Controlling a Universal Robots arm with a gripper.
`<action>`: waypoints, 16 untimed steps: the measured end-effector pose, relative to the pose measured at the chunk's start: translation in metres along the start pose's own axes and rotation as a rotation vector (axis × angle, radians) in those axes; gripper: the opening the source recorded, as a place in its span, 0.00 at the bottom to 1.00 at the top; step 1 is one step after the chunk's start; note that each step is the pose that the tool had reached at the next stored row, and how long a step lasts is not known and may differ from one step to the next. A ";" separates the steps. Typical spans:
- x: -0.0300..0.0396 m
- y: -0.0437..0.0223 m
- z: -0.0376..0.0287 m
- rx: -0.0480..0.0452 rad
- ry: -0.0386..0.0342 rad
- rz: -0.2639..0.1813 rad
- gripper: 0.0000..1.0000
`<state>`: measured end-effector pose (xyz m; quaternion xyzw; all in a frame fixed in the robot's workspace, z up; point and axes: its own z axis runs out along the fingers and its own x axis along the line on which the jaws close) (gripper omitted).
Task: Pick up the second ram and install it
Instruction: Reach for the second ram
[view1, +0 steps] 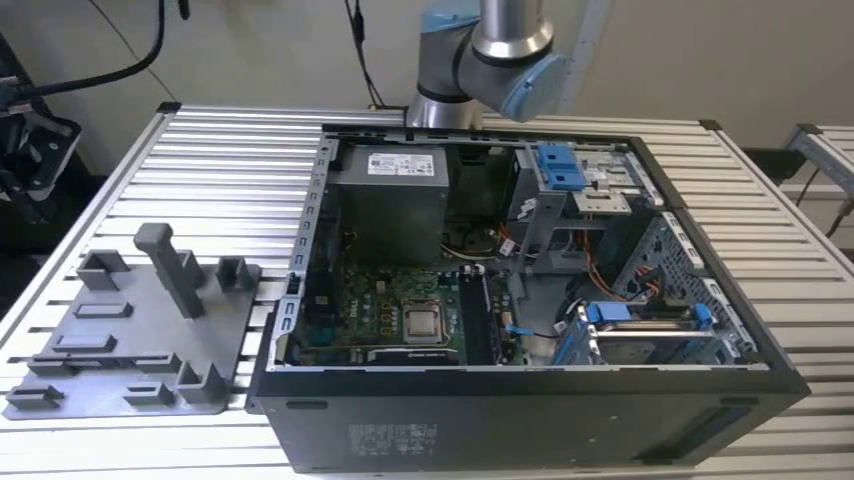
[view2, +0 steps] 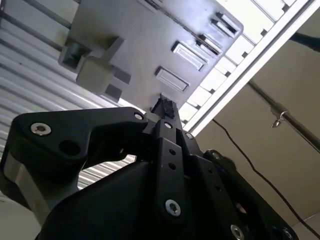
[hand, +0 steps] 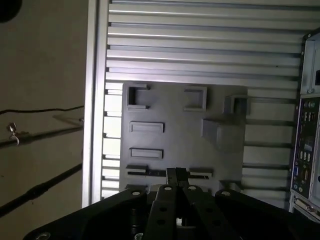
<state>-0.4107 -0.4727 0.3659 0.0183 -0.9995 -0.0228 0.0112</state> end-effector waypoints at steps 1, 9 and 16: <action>0.0001 -0.0024 0.0002 0.0001 0.0001 -0.001 0.11; 0.0006 -0.0202 0.0025 0.0004 0.0005 -0.009 0.11; 0.0007 -0.0208 0.0030 0.0002 0.0005 -0.010 0.11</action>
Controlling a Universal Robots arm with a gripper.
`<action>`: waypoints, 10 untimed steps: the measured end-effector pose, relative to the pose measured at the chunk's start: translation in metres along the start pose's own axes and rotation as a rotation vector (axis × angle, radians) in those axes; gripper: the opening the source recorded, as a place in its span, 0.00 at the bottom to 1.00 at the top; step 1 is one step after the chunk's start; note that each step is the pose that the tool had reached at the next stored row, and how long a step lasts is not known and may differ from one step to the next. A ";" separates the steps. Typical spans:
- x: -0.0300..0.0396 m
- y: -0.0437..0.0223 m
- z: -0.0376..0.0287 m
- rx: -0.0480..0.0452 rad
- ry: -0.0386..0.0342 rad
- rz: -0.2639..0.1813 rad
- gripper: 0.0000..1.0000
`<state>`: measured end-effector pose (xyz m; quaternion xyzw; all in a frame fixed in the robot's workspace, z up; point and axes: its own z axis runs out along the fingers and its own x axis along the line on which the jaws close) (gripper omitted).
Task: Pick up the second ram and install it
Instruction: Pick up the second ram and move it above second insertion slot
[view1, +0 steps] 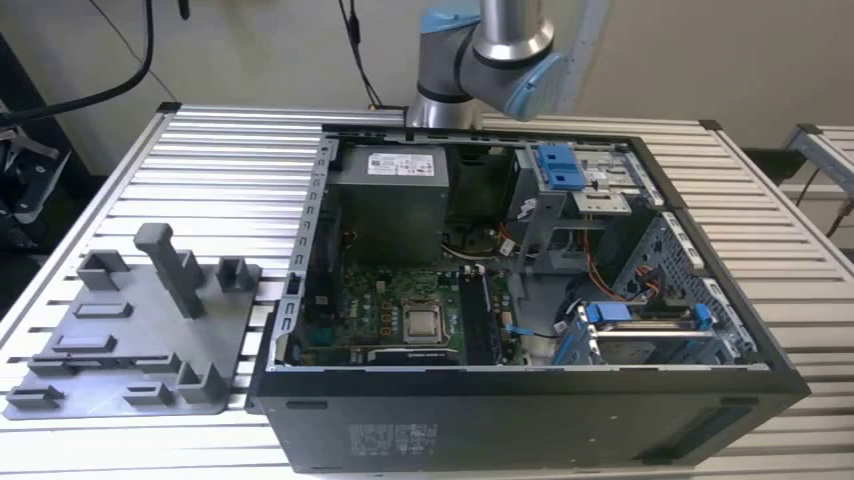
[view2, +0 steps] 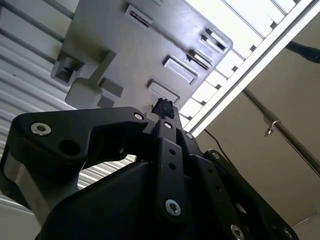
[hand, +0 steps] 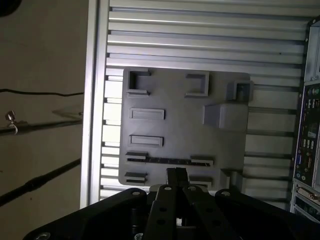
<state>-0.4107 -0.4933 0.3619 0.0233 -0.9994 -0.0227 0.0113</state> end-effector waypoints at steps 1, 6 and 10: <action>0.0000 0.0001 0.0000 0.0000 0.0000 0.000 0.11; 0.0000 0.0001 0.0000 0.0000 0.0001 0.000 0.11; 0.0000 0.0001 0.0000 0.0001 0.0001 0.000 0.11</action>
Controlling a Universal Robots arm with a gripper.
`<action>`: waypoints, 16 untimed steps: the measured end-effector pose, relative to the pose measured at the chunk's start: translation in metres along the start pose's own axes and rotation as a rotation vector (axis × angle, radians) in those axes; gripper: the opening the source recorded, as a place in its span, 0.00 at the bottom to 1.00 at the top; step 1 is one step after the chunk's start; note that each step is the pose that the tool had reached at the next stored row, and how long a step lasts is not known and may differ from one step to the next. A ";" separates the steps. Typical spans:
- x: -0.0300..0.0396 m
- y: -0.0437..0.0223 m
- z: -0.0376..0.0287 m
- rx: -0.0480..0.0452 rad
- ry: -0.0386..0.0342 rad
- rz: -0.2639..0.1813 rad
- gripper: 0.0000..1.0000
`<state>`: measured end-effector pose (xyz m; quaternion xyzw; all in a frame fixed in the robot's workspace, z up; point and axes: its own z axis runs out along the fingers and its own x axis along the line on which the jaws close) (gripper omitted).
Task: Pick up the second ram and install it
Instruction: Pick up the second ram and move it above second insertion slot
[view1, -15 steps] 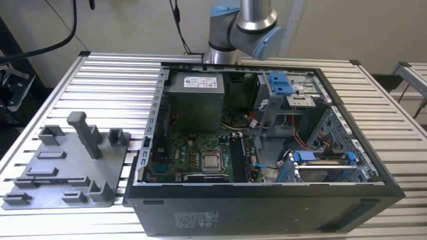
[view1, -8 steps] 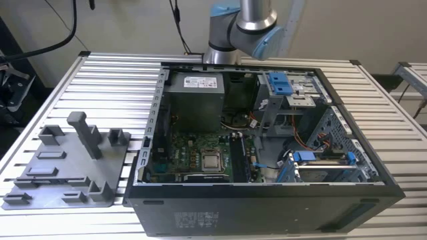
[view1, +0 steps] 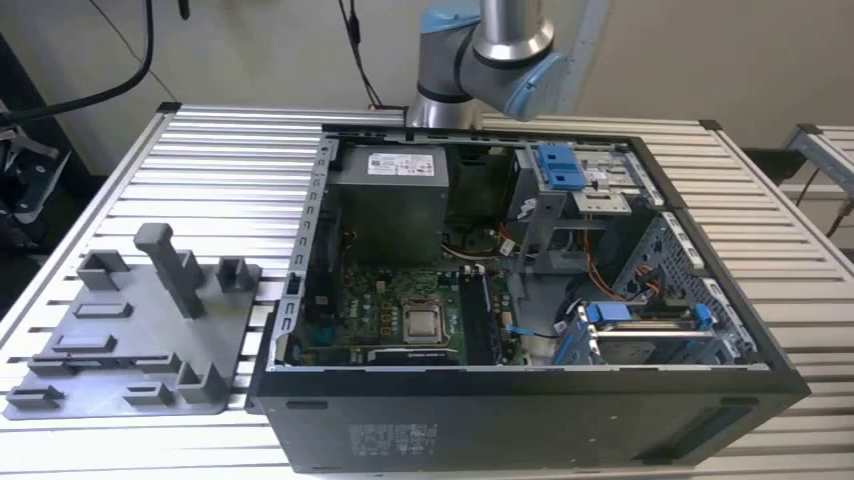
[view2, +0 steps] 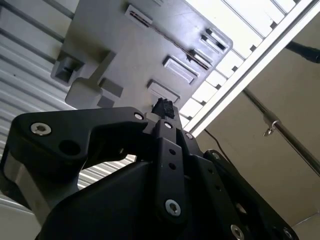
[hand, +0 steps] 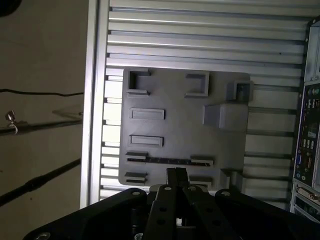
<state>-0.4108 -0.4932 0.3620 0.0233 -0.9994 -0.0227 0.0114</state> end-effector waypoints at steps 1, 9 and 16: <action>0.0000 0.0000 0.0000 -0.0001 0.0000 0.000 0.11; 0.0000 0.0000 0.0000 0.0009 0.0018 -0.040 0.11; 0.0000 0.0001 0.0000 0.0012 0.0026 -0.058 0.11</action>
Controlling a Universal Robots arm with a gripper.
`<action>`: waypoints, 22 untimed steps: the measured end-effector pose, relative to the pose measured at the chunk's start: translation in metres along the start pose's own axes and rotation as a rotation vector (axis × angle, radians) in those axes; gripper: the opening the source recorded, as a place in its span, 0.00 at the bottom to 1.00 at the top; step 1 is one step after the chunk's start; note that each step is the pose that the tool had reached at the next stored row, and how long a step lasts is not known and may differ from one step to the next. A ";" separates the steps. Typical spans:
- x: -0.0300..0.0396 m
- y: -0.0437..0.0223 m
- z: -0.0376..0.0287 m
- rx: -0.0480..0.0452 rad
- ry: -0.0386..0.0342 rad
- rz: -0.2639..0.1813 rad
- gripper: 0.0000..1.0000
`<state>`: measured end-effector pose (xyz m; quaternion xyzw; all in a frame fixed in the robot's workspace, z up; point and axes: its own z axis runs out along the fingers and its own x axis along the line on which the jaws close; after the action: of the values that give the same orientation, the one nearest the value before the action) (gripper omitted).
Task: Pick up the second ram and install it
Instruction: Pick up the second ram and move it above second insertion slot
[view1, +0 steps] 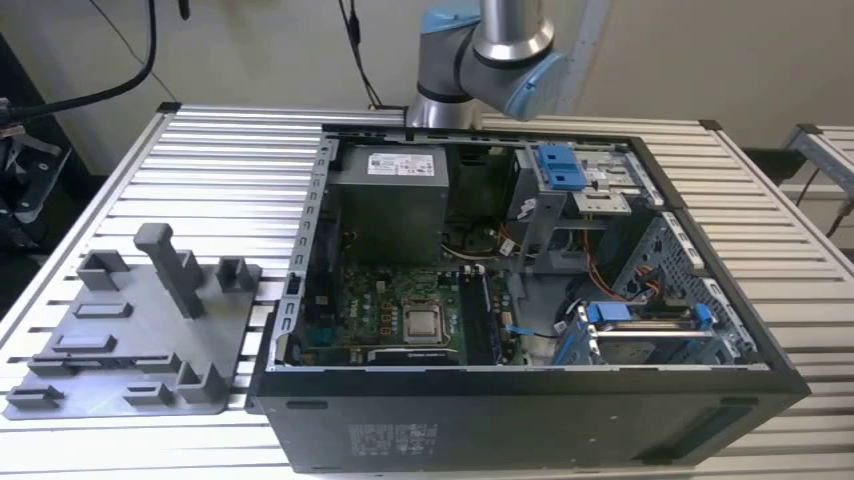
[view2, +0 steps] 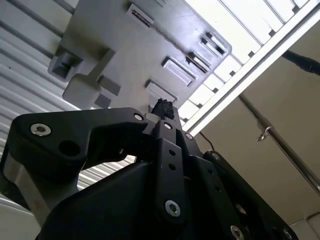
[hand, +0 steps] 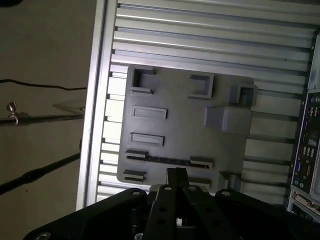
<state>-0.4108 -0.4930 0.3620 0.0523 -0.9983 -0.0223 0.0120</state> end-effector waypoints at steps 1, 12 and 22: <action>0.0000 0.0000 0.0000 0.0001 0.0001 -0.001 0.11; 0.0000 0.0001 0.0000 0.0014 0.0028 -0.061 0.11; 0.0000 0.0001 0.0000 0.0030 0.0063 -0.141 0.11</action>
<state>-0.4107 -0.4930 0.3620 0.1224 -0.9922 -0.0214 0.0135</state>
